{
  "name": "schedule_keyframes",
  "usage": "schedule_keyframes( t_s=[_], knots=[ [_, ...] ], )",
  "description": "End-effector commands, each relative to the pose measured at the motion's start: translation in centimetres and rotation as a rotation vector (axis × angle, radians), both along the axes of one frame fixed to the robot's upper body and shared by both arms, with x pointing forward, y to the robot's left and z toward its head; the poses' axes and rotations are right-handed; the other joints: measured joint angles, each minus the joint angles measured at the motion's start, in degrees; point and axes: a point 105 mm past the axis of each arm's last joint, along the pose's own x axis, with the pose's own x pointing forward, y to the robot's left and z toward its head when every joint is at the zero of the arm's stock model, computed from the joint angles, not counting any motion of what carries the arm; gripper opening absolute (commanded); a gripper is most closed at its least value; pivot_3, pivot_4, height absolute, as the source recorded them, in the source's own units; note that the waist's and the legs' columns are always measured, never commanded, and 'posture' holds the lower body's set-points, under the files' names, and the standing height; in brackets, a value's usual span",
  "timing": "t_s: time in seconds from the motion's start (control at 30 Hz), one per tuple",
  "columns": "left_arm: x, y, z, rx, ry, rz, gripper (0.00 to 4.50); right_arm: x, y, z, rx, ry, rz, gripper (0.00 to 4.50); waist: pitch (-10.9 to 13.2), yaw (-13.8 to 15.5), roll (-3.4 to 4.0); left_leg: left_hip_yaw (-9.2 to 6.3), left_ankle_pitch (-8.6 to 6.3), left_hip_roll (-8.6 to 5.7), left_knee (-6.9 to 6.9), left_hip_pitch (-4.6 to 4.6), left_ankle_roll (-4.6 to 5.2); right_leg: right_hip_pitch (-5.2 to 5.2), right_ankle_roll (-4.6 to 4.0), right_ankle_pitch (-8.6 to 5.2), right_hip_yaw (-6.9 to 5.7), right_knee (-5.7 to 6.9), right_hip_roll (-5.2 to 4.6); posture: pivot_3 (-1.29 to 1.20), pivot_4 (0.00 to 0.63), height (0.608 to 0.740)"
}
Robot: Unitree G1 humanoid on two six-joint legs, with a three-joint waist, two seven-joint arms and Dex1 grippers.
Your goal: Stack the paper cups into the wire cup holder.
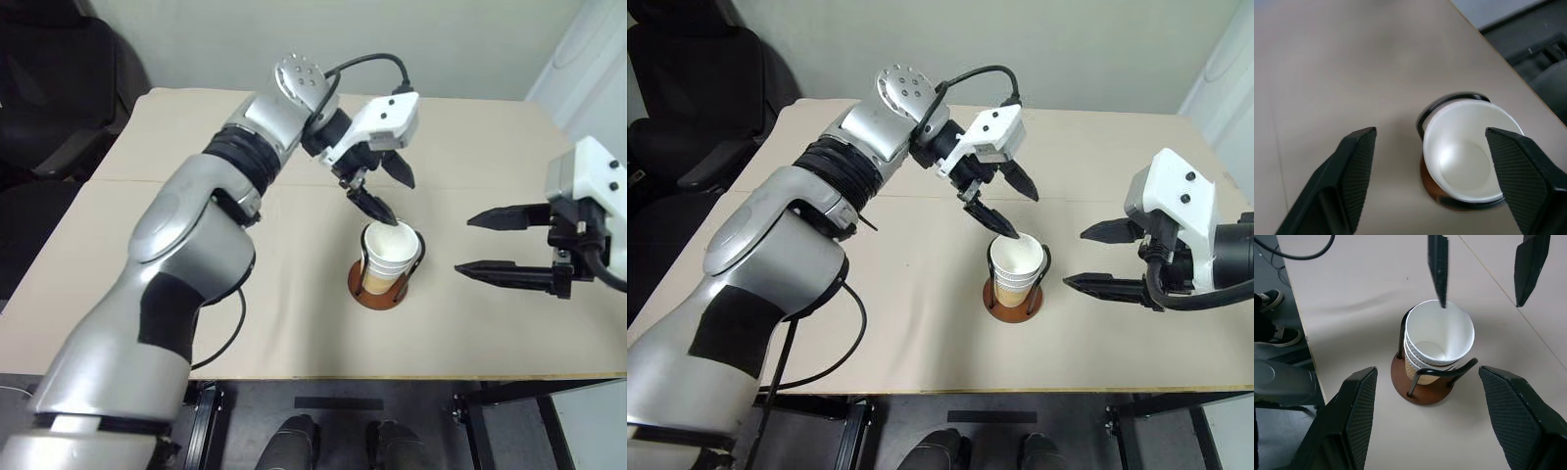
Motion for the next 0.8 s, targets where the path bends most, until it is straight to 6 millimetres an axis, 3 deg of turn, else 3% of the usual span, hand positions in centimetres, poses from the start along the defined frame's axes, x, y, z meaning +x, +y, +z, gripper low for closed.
schedule_keyframes(
  t_s=[0.03,0.13,0.33,0.57,0.7,0.8],
  knots=[
    [0.4,0.6,3.6,-0.202,-0.006,0.047,3.86,1.2,-0.5,0.7,-0.010,-0.075,-0.048,3.34,0.00,-0.05,0.00,0.00,0.00,0.00,0.00,0.00,0.00,0.00,0.00,0.00,0.00,0.00,0.00,0.00,0.150,0.740],
    [1.3,2.1,5.0,-0.318,0.024,0.131,3.86,2.1,-1.1,0.6,-0.007,-0.084,-0.081,3.34,0.00,-0.17,0.01,0.05,0.00,0.03,-0.01,0.02,0.00,-0.04,0.00,0.00,0.01,0.01,0.03,0.00,0.150,0.740],
    [3.6,10.1,4.8,-0.484,0.123,0.392,3.86,4.3,-1.5,-0.3,0.048,-0.087,-0.125,3.34,-0.11,-0.83,0.07,0.14,0.01,0.08,-0.04,0.04,0.02,-0.15,0.00,0.00,0.04,0.06,0.17,0.00,0.150,0.740],
    [6.3,20.1,4.2,-0.771,0.065,0.866,3.86,9.3,-3.5,-1.5,0.160,-0.136,-0.321,3.34,-0.14,-1.17,0.03,-0.11,0.05,0.13,0.19,-0.02,0.08,-0.24,-0.05,0.05,-0.04,0.15,0.12,0.00,0.150,0.740],
    [6.0,25.3,3.6,-0.864,0.009,1.093,3.86,10.6,-3.7,-2.8,0.182,-0.128,-0.364,3.34,-0.16,-1.22,0.01,-0.03,0.07,0.04,0.23,-0.01,0.11,-0.18,-0.09,0.09,-0.11,0.00,0.20,0.00,0.150,0.740],
    [5.1,27.7,3.0,-0.856,-0.046,1.183,3.86,11.0,-2.9,-3.1,0.184,-0.119,-0.334,3.34,-0.16,-1.43,0.02,0.00,0.07,0.06,0.18,0.03,0.10,-0.15,-0.14,0.12,-0.14,-0.02,0.27,0.00,0.150,0.740]
  ],
)
